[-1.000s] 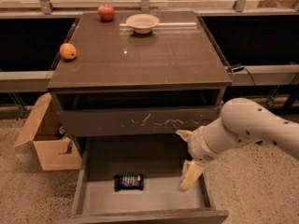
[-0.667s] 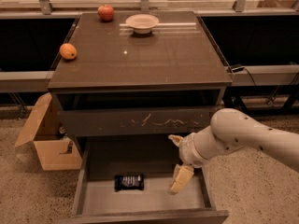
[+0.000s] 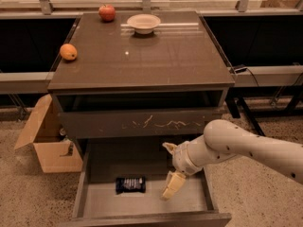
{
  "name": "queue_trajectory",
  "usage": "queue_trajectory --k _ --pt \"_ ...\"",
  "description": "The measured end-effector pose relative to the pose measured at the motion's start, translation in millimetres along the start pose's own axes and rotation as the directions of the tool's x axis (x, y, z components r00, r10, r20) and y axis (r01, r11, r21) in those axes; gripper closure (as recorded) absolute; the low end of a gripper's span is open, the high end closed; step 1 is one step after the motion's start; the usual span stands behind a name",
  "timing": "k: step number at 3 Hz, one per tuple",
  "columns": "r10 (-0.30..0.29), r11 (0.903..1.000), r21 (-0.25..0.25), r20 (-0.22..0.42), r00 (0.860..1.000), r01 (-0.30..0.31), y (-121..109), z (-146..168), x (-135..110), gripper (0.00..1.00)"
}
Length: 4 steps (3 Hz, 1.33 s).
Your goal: Pick rxbar blueberry from middle drawer and place on counter
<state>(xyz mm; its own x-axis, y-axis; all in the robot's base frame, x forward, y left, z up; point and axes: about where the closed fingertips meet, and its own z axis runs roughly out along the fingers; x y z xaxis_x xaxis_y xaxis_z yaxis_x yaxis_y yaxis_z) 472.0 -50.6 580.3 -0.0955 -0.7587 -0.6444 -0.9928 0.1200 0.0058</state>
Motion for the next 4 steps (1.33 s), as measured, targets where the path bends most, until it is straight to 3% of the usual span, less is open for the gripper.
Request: queue_trajectory --k 2,3,4 --pt "0.059 0.9979 0.023 0.059 0.996 -0.061 -30.9 74.6 40.2 0.00" --pt "0.062 0.9946 0.079 0.074 0.995 -0.068 -54.1 125.5 47.7 0.00" --pt "0.031 0.9927 0.114 0.073 0.997 -0.039 -68.8 153.7 42.4 0.00"
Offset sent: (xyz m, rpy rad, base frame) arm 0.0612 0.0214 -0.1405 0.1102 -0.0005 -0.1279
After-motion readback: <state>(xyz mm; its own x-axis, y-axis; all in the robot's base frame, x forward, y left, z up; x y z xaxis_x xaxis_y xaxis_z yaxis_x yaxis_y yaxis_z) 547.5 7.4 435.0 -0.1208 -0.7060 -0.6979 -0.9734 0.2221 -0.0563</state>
